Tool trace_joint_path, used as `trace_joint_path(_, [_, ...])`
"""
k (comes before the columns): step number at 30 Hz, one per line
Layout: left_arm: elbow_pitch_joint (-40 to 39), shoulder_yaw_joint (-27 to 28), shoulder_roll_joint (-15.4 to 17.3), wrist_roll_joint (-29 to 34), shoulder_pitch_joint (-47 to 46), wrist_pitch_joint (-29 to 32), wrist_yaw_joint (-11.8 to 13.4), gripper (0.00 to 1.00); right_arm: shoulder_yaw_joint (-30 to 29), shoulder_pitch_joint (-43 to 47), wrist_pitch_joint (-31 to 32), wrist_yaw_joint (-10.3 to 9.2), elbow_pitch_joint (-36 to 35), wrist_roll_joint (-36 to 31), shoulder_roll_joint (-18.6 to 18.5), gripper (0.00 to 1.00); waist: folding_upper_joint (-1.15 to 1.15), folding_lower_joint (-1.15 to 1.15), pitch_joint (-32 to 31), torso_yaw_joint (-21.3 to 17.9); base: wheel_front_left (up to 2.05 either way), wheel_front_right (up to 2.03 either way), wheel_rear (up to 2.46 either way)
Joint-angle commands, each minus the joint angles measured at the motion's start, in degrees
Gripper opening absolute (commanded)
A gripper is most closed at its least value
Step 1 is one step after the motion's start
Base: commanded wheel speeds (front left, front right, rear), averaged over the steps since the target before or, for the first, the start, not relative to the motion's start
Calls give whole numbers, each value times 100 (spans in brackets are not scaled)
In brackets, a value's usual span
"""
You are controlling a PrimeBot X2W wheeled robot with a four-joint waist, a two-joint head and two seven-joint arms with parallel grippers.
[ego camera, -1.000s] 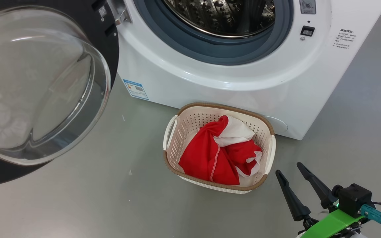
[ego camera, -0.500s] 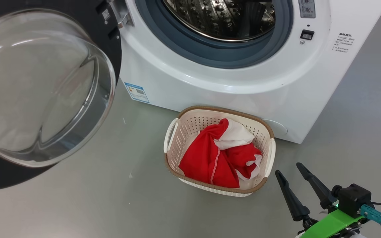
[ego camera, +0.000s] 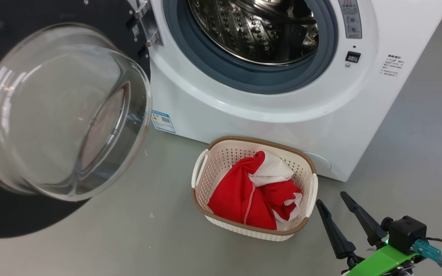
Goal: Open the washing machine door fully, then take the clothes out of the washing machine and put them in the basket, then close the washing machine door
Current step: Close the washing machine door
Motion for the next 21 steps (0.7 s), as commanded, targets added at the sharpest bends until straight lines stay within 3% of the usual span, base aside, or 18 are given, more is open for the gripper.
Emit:
trace_joint_path(1, [-317,-24,208,-120,128,175,-86,0,83,48,-37,28,-109,-68,-10,100,0,0,-65,4,0,0,0])
trace_joint_path(21, [-2167,-528,197,-1274,1088,1090,-88,0,84,168,-37,28,-105,-60,103,100,0,0,-357,-213,0,0,0])
